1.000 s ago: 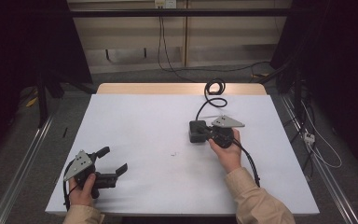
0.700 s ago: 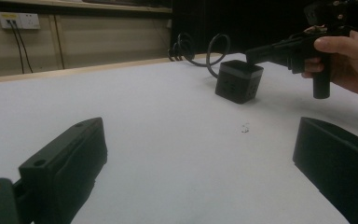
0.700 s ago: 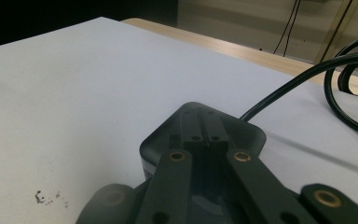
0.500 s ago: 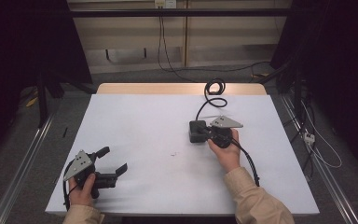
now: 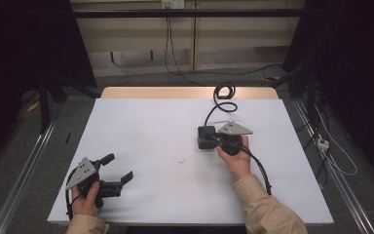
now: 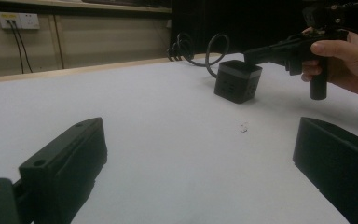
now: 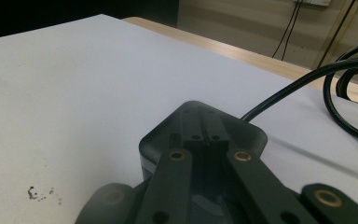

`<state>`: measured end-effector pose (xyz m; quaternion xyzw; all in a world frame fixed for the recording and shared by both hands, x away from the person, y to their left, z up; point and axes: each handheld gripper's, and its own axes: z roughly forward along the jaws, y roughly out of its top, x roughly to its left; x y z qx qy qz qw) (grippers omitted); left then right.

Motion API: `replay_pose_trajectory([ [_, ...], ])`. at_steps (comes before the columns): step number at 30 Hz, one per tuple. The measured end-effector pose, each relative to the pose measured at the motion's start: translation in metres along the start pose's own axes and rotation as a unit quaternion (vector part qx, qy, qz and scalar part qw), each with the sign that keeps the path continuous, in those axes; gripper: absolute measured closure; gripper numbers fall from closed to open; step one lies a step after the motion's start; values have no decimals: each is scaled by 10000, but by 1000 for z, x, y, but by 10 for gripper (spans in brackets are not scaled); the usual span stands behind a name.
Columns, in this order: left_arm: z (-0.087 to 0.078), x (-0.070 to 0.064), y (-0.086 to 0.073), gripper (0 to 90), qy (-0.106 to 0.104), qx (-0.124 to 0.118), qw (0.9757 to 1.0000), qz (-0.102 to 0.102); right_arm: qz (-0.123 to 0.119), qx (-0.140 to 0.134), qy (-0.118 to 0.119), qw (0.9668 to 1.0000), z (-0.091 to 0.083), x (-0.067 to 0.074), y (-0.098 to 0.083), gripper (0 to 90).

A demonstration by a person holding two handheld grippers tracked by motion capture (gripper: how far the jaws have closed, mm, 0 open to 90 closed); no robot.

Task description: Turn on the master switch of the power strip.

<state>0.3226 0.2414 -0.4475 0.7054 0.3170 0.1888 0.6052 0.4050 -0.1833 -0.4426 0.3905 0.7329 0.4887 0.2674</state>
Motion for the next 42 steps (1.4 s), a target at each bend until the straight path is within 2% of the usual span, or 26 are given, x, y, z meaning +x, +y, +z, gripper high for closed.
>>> replay_pose_trajectory([
  [2, 0, 0, 0, 23, 0, 8, 10000, 8, 64, -1, 23, 10000, 0, -1, -1, 900],
  [16, 0, 0, 0, 23, -4, 1, 10000, -12, 27, -20, -4, 10000, 0, 0, -1, 900],
  [20, 0, -1, 0, 23, -13, 1, 10000, -2, 94, -27, 19, 10000, 0, -1, -2, 900],
  [23, 0, -1, 0, 23, -12, -9, 10000, -11, -11, -10, -7, 10000, 0, 0, -1, 900],
  [42, 1, -2, -1, 23, -15, 8, 10000, -12, -91, 25, -89, 9999, 0, 3, -1, 900],
])
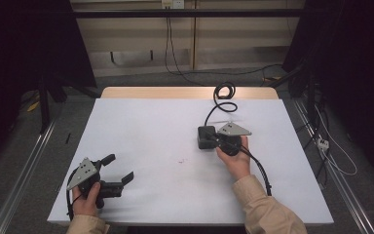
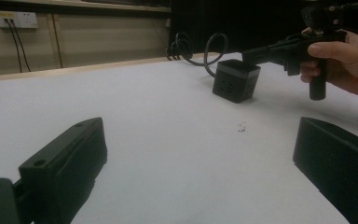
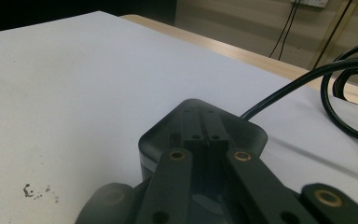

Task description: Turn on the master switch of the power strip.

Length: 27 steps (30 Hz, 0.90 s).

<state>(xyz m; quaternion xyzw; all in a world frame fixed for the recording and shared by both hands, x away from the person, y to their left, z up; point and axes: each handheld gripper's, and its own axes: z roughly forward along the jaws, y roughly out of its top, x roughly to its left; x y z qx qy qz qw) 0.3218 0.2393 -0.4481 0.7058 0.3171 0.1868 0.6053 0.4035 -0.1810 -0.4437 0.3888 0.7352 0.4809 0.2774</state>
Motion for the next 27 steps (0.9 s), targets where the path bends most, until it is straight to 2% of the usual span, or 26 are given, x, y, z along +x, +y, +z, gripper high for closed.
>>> replay_pose_trajectory([
  [27, -1, 1, 1, 23, 0, -9, 10000, -4, -47, 14, -23, 10000, 0, 0, -1, 900],
])
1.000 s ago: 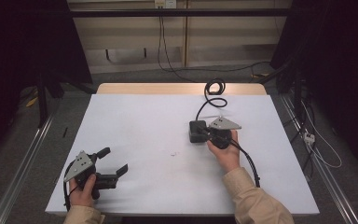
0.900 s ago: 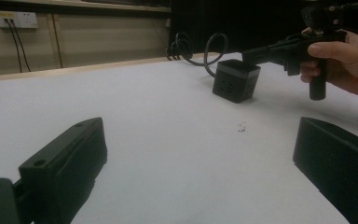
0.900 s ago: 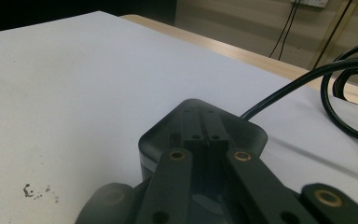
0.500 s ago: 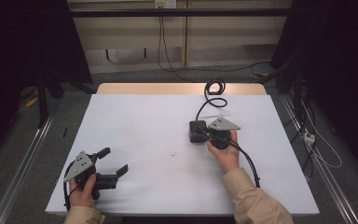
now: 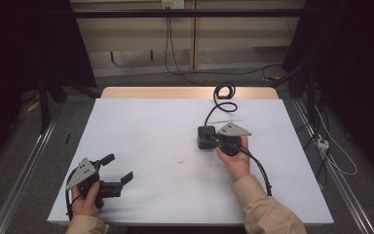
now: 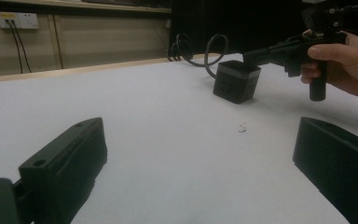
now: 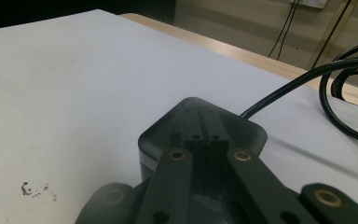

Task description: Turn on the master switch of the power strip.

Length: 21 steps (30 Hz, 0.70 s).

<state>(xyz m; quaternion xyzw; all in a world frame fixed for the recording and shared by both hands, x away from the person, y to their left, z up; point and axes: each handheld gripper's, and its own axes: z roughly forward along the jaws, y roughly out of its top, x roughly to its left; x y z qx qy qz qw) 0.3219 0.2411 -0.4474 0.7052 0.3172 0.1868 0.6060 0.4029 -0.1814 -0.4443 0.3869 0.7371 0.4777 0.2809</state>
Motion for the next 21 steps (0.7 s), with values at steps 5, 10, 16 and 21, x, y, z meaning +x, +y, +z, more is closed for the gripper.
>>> replay_pose_trajectory([
  [5, 1, 1, 0, 23, -15, 7, 10000, 14, 107, -32, 38, 9999, 0, -2, -1, 900],
  [10, 2, 2, 0, 23, -29, 20, 10000, 27, 183, -86, 4, 9998, -1, -3, -1, 900],
  [16, 4, 2, 0, 23, -27, 28, 10000, 8, 251, -72, -16, 9997, -4, -11, -1, 780],
  [21, 5, 3, -1, 23, -49, 52, 10000, 16, 282, -72, 65, 9996, -7, -11, 1, 686],
])
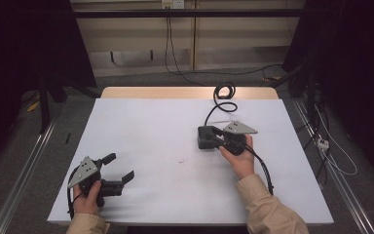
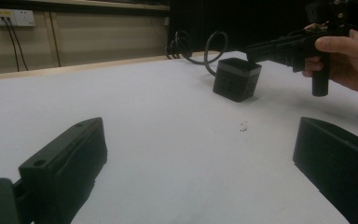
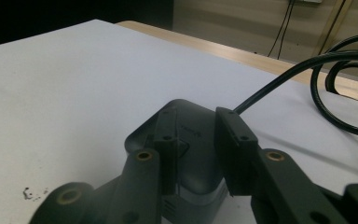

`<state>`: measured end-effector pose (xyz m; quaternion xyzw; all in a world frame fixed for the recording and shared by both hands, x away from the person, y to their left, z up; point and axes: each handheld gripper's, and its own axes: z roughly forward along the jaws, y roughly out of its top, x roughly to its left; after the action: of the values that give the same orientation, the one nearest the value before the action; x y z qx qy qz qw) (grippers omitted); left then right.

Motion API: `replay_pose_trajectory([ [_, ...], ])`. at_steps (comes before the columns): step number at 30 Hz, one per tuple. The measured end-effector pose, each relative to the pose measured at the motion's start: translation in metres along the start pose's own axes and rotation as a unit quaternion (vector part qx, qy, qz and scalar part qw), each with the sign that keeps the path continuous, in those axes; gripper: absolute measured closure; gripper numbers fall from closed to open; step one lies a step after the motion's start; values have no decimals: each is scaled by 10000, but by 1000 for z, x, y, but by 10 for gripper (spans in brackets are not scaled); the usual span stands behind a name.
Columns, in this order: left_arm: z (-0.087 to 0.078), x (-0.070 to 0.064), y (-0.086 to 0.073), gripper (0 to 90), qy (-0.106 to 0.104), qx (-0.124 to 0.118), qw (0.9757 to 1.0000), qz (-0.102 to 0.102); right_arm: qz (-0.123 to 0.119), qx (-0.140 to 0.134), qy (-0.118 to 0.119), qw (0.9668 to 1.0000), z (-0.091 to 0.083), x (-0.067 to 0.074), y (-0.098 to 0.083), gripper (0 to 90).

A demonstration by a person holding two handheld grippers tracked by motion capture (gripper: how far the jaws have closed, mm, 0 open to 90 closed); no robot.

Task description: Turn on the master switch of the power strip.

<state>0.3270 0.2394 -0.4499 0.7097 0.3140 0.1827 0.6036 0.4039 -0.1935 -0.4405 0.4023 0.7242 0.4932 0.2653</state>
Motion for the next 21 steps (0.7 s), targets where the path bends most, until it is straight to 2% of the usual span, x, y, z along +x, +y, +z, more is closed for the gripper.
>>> replay_pose_trajectory([
  [7, -1, 0, 0, 23, 25, 2, 10000, -7, 236, 31, 119, 9996, -6, -2, 2, 471],
  [11, -1, -1, 0, 23, 6, 4, 10000, 10, 217, 6, 128, 9997, -11, -2, 3, 380],
  [16, -1, 0, 0, 23, 14, -6, 10000, -20, 235, 11, 185, 9996, -17, -3, 3, 292],
  [21, 0, 0, 0, 23, 5, -20, 10000, -24, 299, -15, 202, 9993, -20, -3, 1, 261],
])
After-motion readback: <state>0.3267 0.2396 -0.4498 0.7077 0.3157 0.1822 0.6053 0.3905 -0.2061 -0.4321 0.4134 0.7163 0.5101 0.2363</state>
